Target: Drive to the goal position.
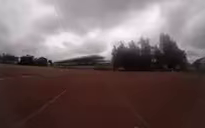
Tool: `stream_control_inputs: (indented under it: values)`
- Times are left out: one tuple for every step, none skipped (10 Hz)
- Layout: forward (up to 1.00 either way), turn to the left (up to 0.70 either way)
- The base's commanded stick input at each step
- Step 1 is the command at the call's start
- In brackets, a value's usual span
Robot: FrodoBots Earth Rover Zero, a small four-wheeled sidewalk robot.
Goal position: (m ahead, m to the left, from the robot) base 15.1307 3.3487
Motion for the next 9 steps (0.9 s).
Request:
stream_control_inputs:
  values:
    - [0.7,0.0]
    - [0.7,0.0]
    - [0.7,0.0]
    - [0.7,0.0]
    - [0.7,0.0]
    - [0.7,0.0]
    - [0.7,0.0]
    - [0.7,0.0]
    - [0.7,0.0]
